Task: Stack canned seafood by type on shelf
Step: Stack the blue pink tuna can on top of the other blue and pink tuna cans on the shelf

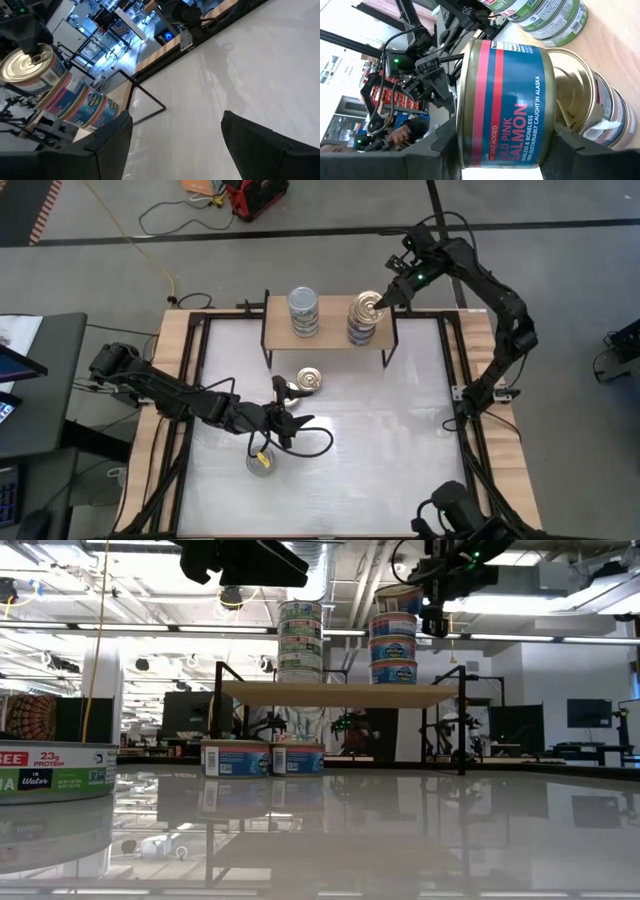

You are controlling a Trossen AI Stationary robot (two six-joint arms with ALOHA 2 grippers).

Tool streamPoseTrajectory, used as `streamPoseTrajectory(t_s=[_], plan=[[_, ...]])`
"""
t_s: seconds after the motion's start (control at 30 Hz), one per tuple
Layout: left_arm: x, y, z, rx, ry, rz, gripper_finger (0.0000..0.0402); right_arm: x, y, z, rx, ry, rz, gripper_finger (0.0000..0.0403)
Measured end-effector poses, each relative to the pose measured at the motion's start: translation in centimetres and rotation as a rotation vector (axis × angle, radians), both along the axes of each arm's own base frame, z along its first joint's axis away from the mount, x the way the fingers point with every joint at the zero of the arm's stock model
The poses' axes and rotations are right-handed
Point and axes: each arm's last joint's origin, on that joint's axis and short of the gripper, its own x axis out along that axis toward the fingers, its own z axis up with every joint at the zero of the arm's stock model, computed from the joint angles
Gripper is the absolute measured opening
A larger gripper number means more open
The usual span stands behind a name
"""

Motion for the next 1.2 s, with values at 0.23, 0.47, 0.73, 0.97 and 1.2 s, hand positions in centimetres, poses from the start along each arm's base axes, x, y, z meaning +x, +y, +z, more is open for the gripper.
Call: streamPoseTrajectory(t_s=[0.23, 0.47, 0.73, 0.97, 1.2], plan=[[0.0, 0.0, 0.0, 0.001, 0.0, 0.0, 0.0293, 0.4, -0.36, 0.05, 0.018, -0.029, -0.006, 0.0227], [0.0, 0.01, 0.01, 0.002, 0.0, 0.004, 0.0293, 0.65, -0.4, 0.16, 0.034, -0.03, -0.016, 0.0253], [0.0, 0.01, 0.01, 0.003, 0.0, 0.005, 0.0293, 0.59, -0.44, 0.14, 0.034, -0.025, -0.021, 0.0255], [-0.01, 0.02, 0.01, 0.001, -0.001, 0.007, 0.0293, 0.19, -0.75, 0.1, 0.02, -0.006, -0.049, 0.0255], [-0.01, 0.02, 0.01, -0.004, -0.003, 0.008, 0.0293, 0.09, -0.8, -0.03, 0.008, 0.029, -0.07, 0.0256]])
